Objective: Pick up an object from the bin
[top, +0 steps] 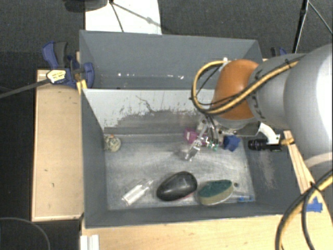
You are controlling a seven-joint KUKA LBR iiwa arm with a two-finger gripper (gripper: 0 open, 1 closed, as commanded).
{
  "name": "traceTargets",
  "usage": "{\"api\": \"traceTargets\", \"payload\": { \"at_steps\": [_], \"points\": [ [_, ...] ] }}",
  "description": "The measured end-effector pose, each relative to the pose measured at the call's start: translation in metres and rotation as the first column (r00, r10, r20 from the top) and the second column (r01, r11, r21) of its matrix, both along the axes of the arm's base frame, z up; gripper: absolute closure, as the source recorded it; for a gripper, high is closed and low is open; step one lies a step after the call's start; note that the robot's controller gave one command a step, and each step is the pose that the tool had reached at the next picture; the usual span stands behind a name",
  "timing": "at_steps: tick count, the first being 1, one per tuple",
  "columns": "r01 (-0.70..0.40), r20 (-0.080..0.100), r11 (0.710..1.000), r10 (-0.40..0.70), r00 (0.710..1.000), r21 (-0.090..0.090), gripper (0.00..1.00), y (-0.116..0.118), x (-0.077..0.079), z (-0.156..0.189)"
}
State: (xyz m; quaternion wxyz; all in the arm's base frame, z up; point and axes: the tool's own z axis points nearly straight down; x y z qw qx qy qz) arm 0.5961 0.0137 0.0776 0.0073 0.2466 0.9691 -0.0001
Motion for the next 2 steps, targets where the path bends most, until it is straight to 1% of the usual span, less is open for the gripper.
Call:
{"api": "traceTargets", "payload": {
  "at_steps": [1, 2],
  "points": [
    [-0.001, 0.006, 1.000, 0.001, 1.000, -0.001, 1.00, -0.001, 0.001, 0.001],
    [-0.007, -0.005, 1.000, 0.007, 1.000, 0.004, 1.00, -0.001, 0.004, 0.088]
  ]
}}
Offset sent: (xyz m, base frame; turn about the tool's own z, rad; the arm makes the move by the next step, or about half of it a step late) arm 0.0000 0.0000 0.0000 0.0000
